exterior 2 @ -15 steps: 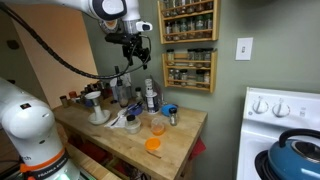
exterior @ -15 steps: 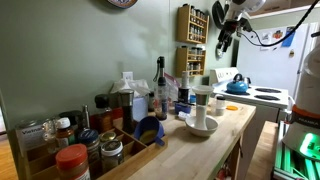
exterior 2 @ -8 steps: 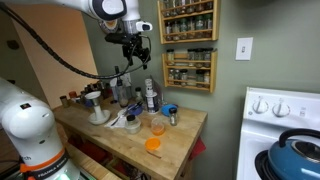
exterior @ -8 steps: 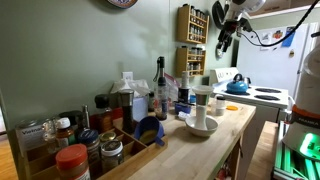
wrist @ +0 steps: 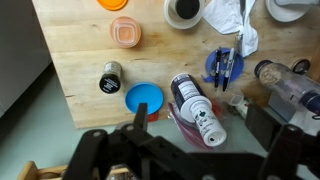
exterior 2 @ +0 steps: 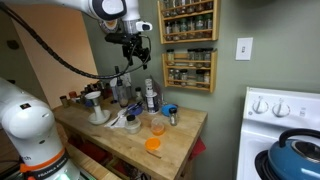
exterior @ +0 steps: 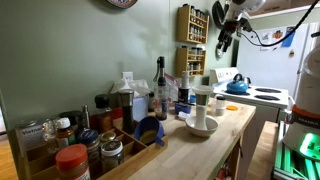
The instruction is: Put the white bottle on the table
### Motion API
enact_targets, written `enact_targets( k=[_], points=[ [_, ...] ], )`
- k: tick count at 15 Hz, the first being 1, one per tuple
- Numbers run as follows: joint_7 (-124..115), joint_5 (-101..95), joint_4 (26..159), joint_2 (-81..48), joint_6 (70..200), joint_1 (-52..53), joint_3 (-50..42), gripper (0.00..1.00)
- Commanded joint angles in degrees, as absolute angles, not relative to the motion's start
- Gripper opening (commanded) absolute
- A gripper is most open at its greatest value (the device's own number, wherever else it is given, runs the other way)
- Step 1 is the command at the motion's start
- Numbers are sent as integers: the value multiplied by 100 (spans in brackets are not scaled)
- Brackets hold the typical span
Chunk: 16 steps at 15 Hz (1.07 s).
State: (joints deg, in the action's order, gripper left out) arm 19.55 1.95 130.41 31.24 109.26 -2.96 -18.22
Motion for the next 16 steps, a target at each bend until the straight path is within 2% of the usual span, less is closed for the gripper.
enact_targets(
  k=[1, 7, 14, 16],
  points=[
    [2139, 42, 13237, 3301, 11070, -268, -1333, 100],
    [2054, 9, 13376, 3427, 11526, 73, -537, 100],
    [2055, 52, 13120, 3252, 11356, 62, -636, 100],
    [1931, 176, 13178, 3077, 11666, 123, -582, 100]
  ],
)
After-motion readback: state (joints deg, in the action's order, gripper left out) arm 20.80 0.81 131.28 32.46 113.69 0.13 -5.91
